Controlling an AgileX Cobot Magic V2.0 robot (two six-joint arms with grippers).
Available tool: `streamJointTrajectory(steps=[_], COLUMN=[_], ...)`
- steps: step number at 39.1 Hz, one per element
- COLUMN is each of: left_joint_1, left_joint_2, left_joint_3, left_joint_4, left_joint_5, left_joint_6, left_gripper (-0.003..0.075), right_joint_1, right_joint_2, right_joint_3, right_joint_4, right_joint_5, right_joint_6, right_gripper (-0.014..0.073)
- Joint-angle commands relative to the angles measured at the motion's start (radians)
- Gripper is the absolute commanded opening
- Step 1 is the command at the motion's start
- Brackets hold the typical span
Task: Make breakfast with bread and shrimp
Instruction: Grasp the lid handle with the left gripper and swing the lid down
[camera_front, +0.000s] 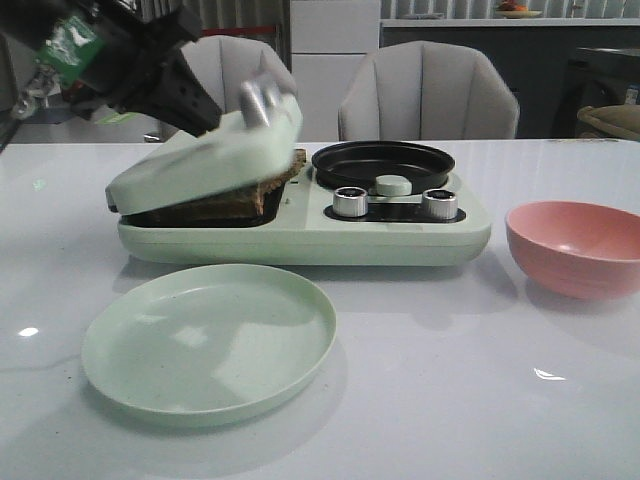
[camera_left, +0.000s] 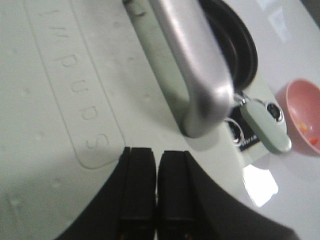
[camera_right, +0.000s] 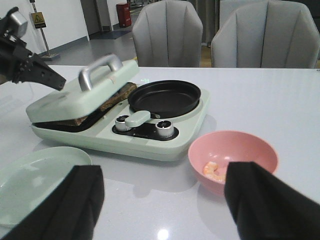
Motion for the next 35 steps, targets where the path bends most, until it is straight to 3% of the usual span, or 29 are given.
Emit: streamJointTrajectory(steps=[1, 19, 28, 35], left_joint_1=[-0.043, -0.070, -0.070, -0.070], left_joint_2=[-0.017, 0.008, -0.104, -0.243], left_joint_3=[-0.028, -0.032, -0.035, -0.035], left_joint_4=[0.022, 0.110, 0.256, 0.469], left_joint_5=[-0.002, -0.003, -0.026, -0.045], left_joint_6=[-0.015, -0.059, -0.066, -0.167], left_gripper=[0.0117, 0.0117, 0.0117, 0.0117], right_joint_1=[-0.005, -0.005, -0.005, -0.005], right_joint_2=[0.010, 0.010, 0.010, 0.010], right_joint_3=[-0.027, -0.027, -0.027, -0.027], right_joint_4=[-0.006, -0.006, -0.006, -0.006], right_joint_5=[-0.080, -0.080, -0.080, -0.080], right_joint_6=[-0.002, -0.002, -0.002, -0.002], right_gripper=[0.0600, 0.0600, 0.0600, 0.0600])
